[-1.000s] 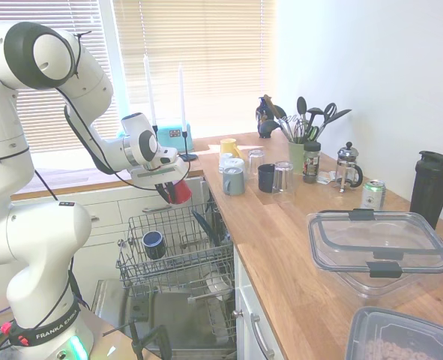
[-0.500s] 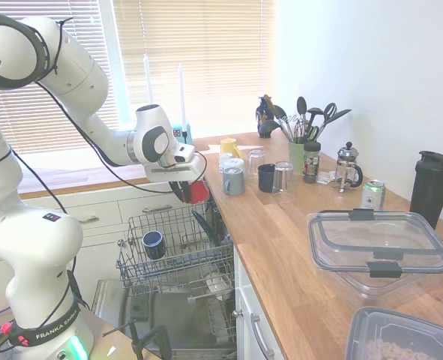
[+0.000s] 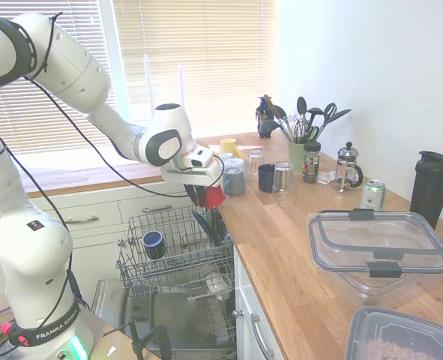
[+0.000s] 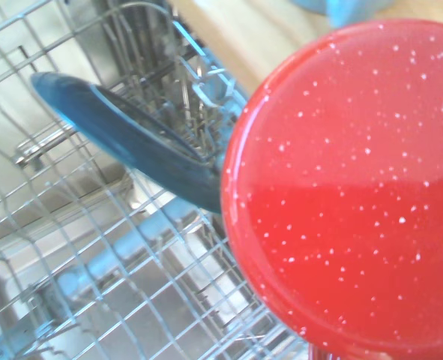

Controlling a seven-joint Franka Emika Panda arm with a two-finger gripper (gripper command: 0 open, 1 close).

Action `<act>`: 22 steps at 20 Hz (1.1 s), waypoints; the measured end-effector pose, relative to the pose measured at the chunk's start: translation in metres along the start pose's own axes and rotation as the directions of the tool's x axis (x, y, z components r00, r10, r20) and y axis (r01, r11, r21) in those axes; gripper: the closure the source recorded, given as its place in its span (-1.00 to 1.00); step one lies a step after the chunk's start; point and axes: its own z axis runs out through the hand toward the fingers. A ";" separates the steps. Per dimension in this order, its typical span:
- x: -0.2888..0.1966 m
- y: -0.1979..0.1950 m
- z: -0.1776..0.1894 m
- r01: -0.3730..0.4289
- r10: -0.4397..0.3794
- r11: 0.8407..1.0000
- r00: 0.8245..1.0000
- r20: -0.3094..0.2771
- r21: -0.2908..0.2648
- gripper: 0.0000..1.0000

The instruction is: Move a mug from dishwasher to table

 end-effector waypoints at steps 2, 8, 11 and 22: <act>0.011 0.001 -0.003 -0.019 0.019 1.000 1.000 0.006 -0.006 1.00; 0.052 0.004 0.008 -0.057 0.059 0.997 0.997 0.039 -0.053 1.00; 0.069 0.001 0.012 -0.059 0.063 0.996 0.997 0.051 -0.073 1.00; 0.109 -0.016 0.038 -0.051 0.062 0.991 0.995 0.082 -0.124 -1.00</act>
